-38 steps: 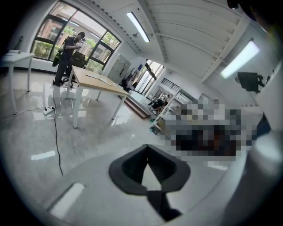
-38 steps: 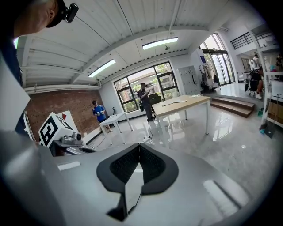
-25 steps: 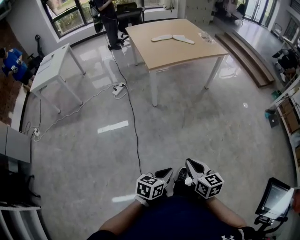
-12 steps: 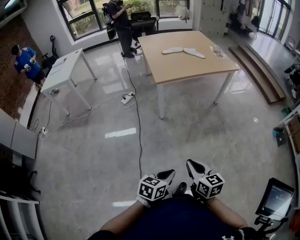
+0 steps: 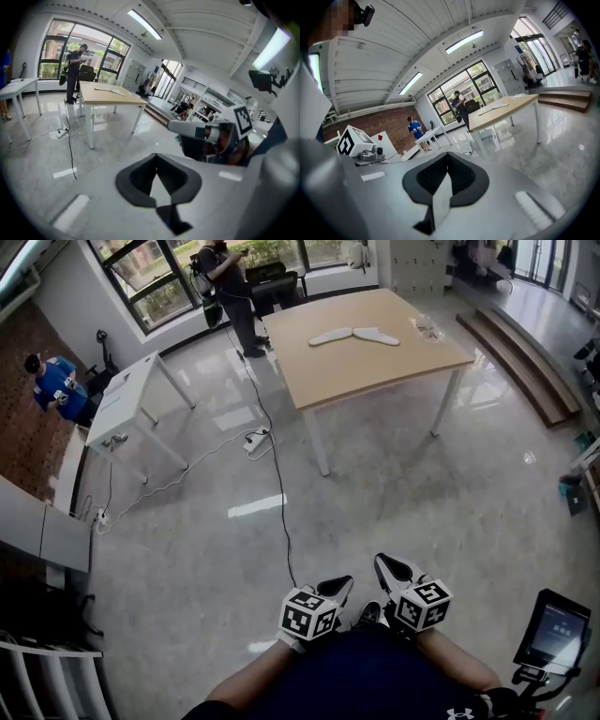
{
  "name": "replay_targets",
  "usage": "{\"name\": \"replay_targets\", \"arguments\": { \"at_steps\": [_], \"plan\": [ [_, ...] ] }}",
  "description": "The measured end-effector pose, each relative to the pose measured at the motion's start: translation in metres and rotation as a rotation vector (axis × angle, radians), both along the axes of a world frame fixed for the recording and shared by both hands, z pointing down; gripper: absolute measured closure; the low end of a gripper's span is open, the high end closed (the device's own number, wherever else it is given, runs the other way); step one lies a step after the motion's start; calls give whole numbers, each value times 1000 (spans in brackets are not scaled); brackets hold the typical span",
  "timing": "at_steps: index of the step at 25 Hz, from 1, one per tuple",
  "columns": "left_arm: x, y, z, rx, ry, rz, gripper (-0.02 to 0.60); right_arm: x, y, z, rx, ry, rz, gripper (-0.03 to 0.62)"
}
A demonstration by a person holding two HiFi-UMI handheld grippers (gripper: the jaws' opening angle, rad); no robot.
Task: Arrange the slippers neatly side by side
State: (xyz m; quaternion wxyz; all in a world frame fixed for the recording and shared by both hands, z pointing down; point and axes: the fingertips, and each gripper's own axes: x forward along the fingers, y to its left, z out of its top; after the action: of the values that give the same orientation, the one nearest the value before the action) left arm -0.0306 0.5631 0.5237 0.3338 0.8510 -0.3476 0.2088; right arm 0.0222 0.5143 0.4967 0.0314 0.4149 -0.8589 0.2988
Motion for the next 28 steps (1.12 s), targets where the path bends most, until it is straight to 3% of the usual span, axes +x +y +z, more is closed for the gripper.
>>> {"name": "replay_targets", "arguments": {
  "at_steps": [5,13,20,28],
  "plan": [
    [29,-17,-3,9,5,6,578,36,-19,-5,11,-6,32,583],
    [35,-35,-1,23,-2,30,578,46,-33,-1,26,-19,68,583],
    [51,-53,3,17,-5,115,578,68,-49,2,19,-15,163,583],
    [37,-99,5,-5,37,159,578,53,-88,5,0,36,208,583]
  ]
}}
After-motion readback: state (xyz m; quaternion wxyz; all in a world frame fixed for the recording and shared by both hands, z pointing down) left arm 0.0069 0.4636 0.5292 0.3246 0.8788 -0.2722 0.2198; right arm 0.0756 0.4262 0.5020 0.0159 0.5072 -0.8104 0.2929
